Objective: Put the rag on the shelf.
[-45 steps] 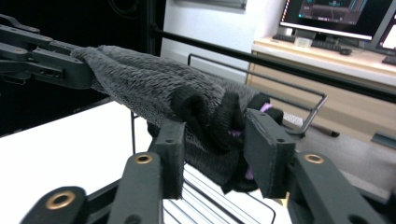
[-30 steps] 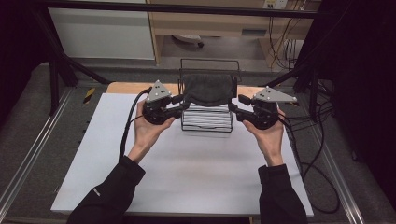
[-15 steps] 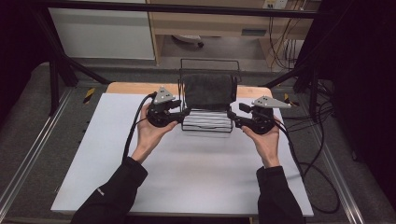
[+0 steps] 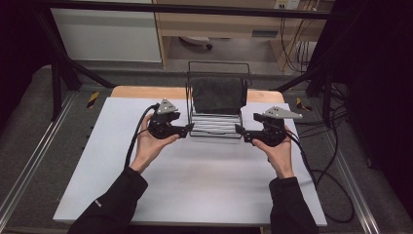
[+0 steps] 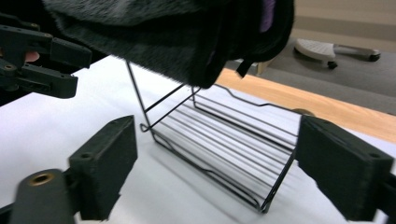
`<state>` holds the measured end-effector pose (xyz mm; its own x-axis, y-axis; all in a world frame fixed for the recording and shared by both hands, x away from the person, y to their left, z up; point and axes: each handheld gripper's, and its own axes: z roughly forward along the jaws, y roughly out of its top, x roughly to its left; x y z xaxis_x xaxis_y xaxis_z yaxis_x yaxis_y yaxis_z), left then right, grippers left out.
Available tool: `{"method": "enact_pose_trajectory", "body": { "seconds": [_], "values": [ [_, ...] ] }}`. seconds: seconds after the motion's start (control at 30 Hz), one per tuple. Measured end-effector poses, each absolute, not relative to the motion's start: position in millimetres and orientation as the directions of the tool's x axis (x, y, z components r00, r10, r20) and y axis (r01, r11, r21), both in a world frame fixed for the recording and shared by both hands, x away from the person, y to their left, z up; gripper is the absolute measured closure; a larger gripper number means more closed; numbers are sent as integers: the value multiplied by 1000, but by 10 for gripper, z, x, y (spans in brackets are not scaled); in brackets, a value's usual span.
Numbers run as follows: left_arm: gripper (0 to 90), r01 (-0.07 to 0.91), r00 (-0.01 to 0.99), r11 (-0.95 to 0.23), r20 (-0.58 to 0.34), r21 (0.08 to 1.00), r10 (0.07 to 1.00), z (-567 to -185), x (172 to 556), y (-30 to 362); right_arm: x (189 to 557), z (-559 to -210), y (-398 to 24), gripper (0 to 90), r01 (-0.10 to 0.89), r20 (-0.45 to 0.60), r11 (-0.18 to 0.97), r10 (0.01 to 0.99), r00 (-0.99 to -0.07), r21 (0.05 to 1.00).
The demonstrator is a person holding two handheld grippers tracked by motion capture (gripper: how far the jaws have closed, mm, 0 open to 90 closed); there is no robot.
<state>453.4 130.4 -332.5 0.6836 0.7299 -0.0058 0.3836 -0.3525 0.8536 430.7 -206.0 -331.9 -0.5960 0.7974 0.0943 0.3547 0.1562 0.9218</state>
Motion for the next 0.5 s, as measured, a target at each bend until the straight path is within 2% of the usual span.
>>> {"method": "enact_pose_trajectory", "body": {
  "seconds": [0.13, 0.5],
  "values": [
    [256, 395, 683, -350, -17, 849, 730, -3362, 4464, 1410, 4259, -3323, -2058, 71, 375, 100, 173, 789, -607, 911],
    [112, 422, 665, -350, -23, 836, 746, -3546, 4192, 1784, 4062, -3420, -2126, 7, 411, 141, 155, 784, -604, 898]
  ]
}}
